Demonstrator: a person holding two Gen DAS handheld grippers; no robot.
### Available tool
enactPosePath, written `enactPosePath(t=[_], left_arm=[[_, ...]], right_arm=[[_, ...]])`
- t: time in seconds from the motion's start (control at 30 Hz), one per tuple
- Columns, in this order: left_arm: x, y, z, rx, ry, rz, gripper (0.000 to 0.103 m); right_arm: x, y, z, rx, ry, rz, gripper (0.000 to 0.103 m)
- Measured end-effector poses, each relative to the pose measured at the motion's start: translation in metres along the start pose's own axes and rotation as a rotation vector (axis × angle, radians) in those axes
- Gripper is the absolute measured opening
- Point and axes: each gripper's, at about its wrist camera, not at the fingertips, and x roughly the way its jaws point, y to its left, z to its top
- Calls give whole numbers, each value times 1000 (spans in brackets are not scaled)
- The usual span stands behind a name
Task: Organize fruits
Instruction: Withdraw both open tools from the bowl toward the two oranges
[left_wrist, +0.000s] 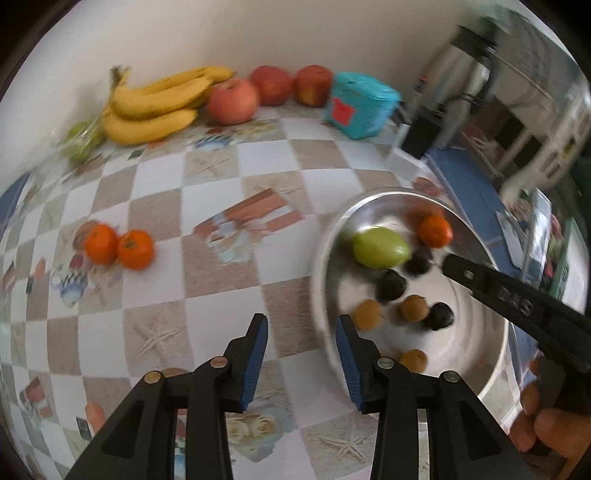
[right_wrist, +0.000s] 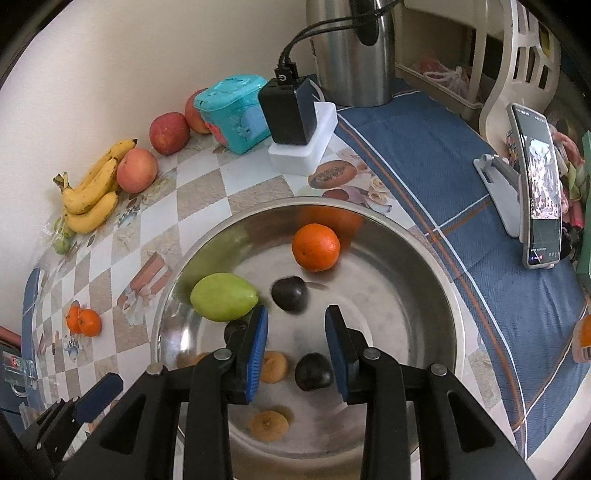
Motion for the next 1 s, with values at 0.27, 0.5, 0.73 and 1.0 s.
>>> enactPosePath(t=[0.27,0.5,0.73,1.0], left_arm=[[-3,44,4,-184,4,20,42],[-9,69,2,-277,1,46,44],[-10,78,2,-313,8,81,74],[-3,88,-3,-357,44,133,100]], right_arm=[[1,18,-7,-52,22,8,33],[-5,37,-12,-109,20,13,33],[-8,47,-15,-139,13,4,42],[2,49,-19,-147,44,-25,67]])
